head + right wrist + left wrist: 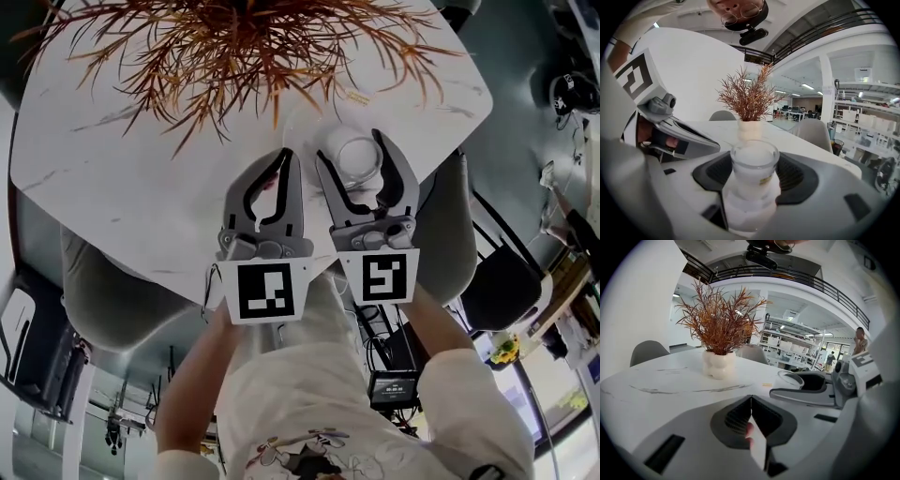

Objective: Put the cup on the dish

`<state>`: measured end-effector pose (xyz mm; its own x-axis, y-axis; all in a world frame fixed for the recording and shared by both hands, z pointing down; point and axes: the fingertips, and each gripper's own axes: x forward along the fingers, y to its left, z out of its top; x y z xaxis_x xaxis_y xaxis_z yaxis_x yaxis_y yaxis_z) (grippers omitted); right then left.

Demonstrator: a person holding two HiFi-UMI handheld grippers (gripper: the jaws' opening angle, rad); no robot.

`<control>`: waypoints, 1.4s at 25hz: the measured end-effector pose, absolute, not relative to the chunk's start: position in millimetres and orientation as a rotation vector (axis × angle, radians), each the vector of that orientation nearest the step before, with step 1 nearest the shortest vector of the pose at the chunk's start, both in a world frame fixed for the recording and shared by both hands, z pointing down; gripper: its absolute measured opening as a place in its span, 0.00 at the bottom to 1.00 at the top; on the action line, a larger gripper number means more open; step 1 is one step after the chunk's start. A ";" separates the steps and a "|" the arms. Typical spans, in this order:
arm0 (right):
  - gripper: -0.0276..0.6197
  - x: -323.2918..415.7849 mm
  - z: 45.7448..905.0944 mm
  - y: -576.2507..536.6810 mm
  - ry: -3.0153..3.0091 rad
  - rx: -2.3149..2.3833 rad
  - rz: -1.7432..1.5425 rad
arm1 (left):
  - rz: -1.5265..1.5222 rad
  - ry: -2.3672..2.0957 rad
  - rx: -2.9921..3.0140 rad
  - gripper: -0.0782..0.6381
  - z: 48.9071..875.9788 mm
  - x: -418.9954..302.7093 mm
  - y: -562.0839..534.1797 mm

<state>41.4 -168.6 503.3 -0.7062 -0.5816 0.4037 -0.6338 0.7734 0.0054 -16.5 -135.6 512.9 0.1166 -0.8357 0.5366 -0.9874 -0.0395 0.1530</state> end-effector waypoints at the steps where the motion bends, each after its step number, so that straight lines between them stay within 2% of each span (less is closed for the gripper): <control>1: 0.46 41.7 504.1 -168.1 -2.577 0.929 0.191 | 0.419 -1.763 1.921 0.12 512.8 -16.8 -133.9; 35: 0.46 52.1 432.5 -131.9 -2.552 1.086 0.065 | 0.307 -1.782 1.963 0.12 455.3 -29.6 -82.6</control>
